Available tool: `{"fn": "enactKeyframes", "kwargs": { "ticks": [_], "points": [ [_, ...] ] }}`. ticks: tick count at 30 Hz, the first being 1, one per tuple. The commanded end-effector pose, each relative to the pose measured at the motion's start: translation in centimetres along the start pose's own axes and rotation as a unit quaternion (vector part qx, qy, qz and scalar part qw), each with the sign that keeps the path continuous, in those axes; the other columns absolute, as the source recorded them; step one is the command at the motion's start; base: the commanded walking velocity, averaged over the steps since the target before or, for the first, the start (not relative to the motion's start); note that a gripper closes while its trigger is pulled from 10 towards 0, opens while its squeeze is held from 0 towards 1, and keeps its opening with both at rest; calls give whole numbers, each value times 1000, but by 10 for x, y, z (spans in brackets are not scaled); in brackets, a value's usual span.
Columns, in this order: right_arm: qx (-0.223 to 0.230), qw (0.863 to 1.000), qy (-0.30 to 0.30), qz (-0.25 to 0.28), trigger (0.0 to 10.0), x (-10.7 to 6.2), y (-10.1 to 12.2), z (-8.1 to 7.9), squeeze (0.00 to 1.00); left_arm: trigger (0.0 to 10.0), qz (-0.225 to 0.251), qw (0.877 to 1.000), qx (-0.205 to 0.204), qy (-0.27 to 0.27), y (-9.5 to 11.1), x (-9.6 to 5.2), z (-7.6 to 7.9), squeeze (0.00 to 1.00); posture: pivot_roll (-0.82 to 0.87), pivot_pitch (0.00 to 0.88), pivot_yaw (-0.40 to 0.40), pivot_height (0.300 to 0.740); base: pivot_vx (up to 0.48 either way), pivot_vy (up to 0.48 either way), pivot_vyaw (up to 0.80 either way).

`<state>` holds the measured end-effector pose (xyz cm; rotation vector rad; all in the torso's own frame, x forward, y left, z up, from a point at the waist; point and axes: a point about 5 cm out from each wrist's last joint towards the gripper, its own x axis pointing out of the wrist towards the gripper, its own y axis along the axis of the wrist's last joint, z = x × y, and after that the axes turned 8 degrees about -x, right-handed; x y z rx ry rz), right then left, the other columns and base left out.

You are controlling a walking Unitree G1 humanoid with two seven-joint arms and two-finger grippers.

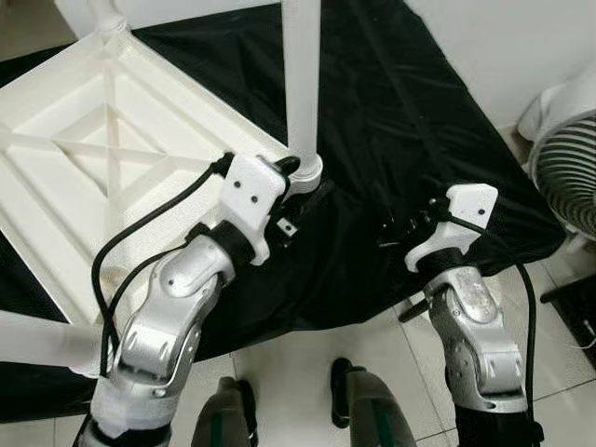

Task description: Building children table

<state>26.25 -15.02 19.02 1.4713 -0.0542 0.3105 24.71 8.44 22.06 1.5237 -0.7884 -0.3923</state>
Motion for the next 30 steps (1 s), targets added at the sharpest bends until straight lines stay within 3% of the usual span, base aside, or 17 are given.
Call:
{"fn": "enactKeyframes", "kwargs": {
  "ticks": [1,4,12,15,20,30],
  "points": [
    [-8,1000,5,-10,10000,4,-4,-2,0,10000,13,999,9,38,3,-6,-4,0,-28,170,28,740,0,0,0],
    [-17,1000,2,-17,10000,6,-6,-1,0,10000,19,999,5,51,3,-8,-4,0,-25,169,26,740,0,0,0],
    [-66,998,-1,-21,10000,14,-16,6,0,10000,24,993,-3,112,-11,-39,-7,0,5,162,13,740,0,0,0],
    [-67,998,1,-19,10000,14,-17,6,0,10000,18,991,-10,128,-15,-46,-8,0,5,162,13,740,0,0,0],
    [-51,999,7,-18,10000,10,-27,6,0,10000,24,985,5,173,-18,-73,-7,0,21,174,17,740,0,0,0],
    [-48,998,36,-17,10000,21,-33,-2,0,10000,7,979,34,201,-26,-93,-5,0,86,189,-28,740,0,0,0]
  ]
}}
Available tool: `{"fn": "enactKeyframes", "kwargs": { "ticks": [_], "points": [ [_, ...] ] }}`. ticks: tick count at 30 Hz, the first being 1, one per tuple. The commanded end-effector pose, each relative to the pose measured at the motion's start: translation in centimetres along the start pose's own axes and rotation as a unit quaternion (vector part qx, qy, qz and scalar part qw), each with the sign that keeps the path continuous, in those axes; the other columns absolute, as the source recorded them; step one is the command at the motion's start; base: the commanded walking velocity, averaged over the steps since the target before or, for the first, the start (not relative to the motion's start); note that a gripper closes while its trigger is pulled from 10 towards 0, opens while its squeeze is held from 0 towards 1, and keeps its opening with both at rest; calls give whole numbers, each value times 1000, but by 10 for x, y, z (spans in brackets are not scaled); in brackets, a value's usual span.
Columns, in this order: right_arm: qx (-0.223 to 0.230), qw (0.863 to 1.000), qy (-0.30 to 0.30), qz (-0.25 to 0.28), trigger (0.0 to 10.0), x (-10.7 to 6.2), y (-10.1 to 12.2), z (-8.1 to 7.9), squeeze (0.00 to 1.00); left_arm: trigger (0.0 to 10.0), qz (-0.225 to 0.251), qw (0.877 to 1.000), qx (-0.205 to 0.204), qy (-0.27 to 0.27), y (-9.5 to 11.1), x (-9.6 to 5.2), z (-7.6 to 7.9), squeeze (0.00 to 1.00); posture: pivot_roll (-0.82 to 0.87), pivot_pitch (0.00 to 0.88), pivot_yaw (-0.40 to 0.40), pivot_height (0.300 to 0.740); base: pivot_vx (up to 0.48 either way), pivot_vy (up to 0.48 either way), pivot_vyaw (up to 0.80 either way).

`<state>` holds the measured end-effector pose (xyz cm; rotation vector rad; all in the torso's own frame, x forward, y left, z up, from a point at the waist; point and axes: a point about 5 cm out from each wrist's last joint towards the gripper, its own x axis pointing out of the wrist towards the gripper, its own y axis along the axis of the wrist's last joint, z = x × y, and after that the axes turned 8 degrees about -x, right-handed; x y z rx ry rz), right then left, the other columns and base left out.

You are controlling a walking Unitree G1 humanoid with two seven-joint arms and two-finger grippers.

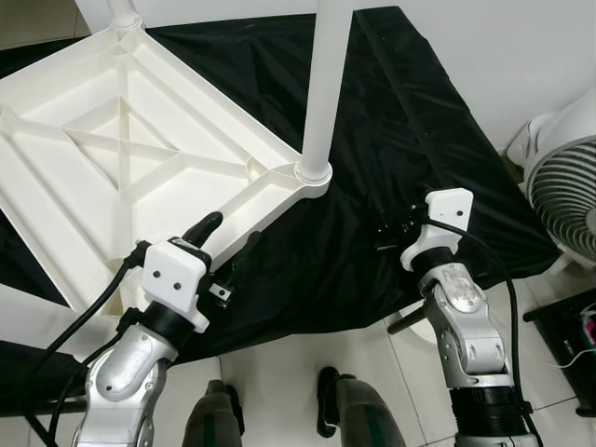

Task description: Building children table

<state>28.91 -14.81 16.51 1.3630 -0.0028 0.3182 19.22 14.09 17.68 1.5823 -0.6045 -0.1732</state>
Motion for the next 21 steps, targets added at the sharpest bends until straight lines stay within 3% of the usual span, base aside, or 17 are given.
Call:
{"fn": "enactKeyframes", "kwargs": {
  "ticks": [1,2,4,7,9,11,12,13,14,21],
  "points": [
    [1,1000,19,3,10000,6,-2,-4,0,10000,5,996,17,86,0,-11,-9,0,103,195,-41,740,0,0,0],
    [1,1000,19,3,10000,6,-2,-4,0,10000,5,996,17,86,0,-11,-9,0,103,195,-41,740,0,0,0],
    [-2,999,35,10,10000,13,-3,-6,0,10000,0,994,39,105,-2,-25,-11,0,115,197,-47,740,0,0,0],
    [-2,999,40,11,10000,15,-3,-6,0,10000,-4,993,46,112,-3,-30,-12,0,115,197,-47,740,0,0,0],
    [-1,999,50,14,10000,21,-5,-8,0,10000,-18,990,58,128,-8,-50,-18,0,165,206,-66,740,0,0,0],
    [-1,999,50,14,10000,21,-5,-8,0,10000,-18,990,58,128,-8,-50,-18,0,165,206,-66,740,0,0,0],
    [-2,998,54,15,10000,23,-6,-9,0,10000,-26,989,51,135,-11,-61,-21,0,178,207,-70,740,0,0,0],
    [-2,998,54,15,10000,23,-6,-9,0,10000,-26,989,51,135,-11,-61,-21,0,178,207,-70,740,0,0,0],
    [-2,998,67,16,10000,28,-9,-14,0,10000,-44,985,70,154,-12,-82,-31,0,207,212,-70,740,0,0,0],
    [-2,996,83,21,10000,35,-12,-21,0,10000,-55,979,118,154,-8,-101,-36,0,226,216,-61,740,0,0,0]
  ]
}}
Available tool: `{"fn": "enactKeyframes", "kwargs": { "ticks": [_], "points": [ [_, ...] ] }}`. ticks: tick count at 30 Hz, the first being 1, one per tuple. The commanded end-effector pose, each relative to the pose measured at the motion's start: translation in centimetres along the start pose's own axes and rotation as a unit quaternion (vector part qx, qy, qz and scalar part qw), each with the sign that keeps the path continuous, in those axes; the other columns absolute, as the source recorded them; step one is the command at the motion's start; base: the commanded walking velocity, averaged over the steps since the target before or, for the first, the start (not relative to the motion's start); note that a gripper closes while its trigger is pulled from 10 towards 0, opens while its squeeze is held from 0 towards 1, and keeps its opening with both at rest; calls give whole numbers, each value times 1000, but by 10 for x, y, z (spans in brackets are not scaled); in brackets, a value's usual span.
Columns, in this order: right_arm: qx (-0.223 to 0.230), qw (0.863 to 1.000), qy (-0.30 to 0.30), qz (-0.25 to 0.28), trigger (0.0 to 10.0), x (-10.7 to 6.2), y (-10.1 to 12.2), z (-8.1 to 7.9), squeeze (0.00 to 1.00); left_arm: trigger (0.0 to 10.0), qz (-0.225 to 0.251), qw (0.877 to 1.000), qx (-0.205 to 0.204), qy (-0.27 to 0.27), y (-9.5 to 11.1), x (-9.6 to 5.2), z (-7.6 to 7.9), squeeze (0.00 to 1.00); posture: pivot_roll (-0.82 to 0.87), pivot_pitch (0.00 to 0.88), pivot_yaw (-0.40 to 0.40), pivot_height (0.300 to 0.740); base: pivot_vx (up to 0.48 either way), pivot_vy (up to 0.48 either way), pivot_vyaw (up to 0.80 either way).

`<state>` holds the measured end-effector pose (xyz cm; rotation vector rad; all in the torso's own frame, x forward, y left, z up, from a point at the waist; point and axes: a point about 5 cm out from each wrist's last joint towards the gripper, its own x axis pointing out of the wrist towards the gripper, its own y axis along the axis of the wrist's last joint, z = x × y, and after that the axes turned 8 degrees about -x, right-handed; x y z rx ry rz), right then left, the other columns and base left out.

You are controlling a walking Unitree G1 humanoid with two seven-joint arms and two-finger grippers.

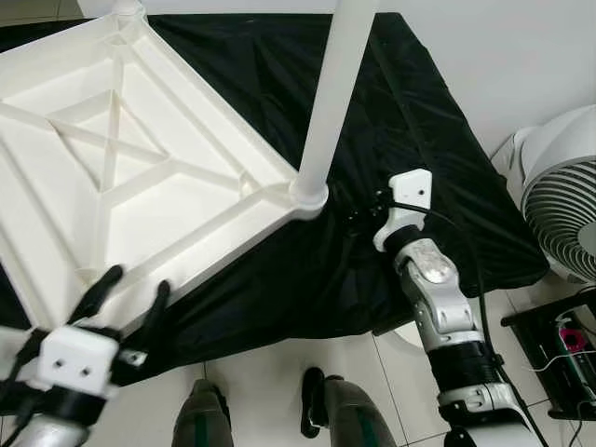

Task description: Building children table

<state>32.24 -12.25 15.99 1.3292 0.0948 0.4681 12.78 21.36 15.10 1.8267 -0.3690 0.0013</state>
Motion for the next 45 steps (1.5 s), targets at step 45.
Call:
{"fn": "enactKeyframes", "kwargs": {
  "ticks": [45],
  "points": [
    [10,975,222,-10,10000,-46,10,19,0,10000,-40,997,-40,-45,-26,24,22,0,172,191,-31,740,0,0,0]
  ]
}}
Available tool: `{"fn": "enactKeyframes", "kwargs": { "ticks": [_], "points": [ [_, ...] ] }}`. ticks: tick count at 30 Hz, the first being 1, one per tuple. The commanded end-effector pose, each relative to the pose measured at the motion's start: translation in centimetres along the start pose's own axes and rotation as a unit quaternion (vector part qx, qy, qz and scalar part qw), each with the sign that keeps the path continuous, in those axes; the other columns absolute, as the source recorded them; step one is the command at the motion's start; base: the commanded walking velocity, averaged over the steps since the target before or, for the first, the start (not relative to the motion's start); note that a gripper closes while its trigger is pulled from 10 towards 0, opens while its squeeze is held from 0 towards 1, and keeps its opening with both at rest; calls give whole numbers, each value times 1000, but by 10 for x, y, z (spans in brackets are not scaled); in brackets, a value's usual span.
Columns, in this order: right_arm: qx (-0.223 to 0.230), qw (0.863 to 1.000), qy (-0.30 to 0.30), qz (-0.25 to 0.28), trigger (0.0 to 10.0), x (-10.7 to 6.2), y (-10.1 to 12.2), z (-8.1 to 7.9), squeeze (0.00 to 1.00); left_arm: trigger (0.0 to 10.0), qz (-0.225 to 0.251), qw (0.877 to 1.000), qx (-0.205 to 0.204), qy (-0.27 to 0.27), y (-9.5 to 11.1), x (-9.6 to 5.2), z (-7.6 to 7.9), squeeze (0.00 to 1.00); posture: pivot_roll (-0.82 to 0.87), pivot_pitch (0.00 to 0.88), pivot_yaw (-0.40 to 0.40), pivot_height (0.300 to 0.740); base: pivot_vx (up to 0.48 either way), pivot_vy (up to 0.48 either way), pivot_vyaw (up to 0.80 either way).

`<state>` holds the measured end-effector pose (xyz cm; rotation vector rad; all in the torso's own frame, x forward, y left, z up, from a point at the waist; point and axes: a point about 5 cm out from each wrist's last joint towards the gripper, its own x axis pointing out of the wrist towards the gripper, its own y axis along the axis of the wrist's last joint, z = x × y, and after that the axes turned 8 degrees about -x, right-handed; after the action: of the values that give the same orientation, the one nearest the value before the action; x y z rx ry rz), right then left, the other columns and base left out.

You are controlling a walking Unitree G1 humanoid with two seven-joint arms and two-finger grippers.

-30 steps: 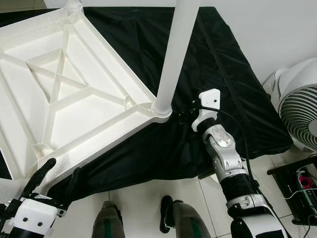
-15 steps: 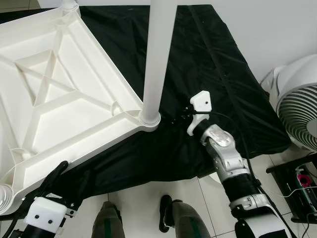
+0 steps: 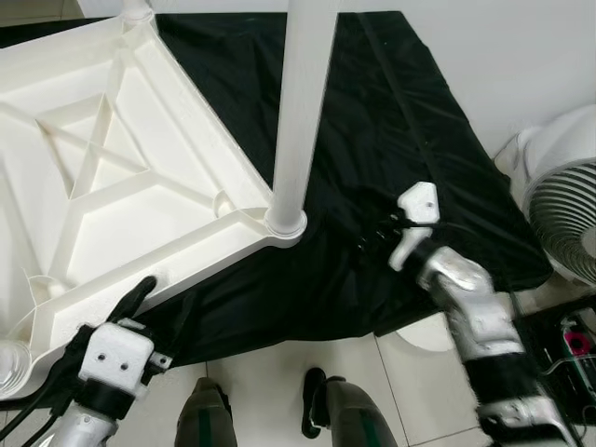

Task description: Building children table

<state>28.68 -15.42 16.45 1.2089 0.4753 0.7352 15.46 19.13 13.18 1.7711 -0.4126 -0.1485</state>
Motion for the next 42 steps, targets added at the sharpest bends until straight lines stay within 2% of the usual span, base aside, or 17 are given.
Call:
{"fn": "enactKeyframes", "kwargs": {
  "ticks": [1,8,11,13,19,25,29,34,42],
  "points": [
    [4,1000,14,2,10000,-6,4,0,0,10000,-23,1000,-9,17,-8,-1,-1,0,159,188,-22,740,0,0,0],
    [15,999,41,14,10000,-10,16,-3,0,10000,-68,997,-8,18,-19,8,1,0,142,185,-16,740,0,0,0],
    [20,999,37,25,10000,-8,21,-3,0,10000,-96,995,20,20,-25,10,2,0,142,185,-16,740,0,0,0],
    [27,998,38,30,10000,-5,24,-4,0,10000,-115,993,9,19,-29,13,3,0,138,182,-15,740,0,0,0],
    [42,997,47,42,10000,0,28,-9,0,10000,-141,990,25,17,-31,16,1,0,140,182,-16,740,0,0,0],
    [65,994,72,50,10000,4,30,-16,0,10000,-173,983,59,7,-28,21,-3,0,152,184,-17,740,0,0,0],
    [75,989,115,50,10000,6,29,-24,0,10000,-189,980,59,-18,-25,25,-1,0,152,185,-15,740,0,0,0],
    [86,988,120,48,10000,13,25,-24,0,10000,-195,979,36,-51,-20,26,7,0,155,188,-16,740,0,0,0],
    [76,992,86,51,10000,39,20,-14,0,10000,-206,973,24,-103,-11,28,20,0,161,198,-22,740,0,0,0]
  ]
}}
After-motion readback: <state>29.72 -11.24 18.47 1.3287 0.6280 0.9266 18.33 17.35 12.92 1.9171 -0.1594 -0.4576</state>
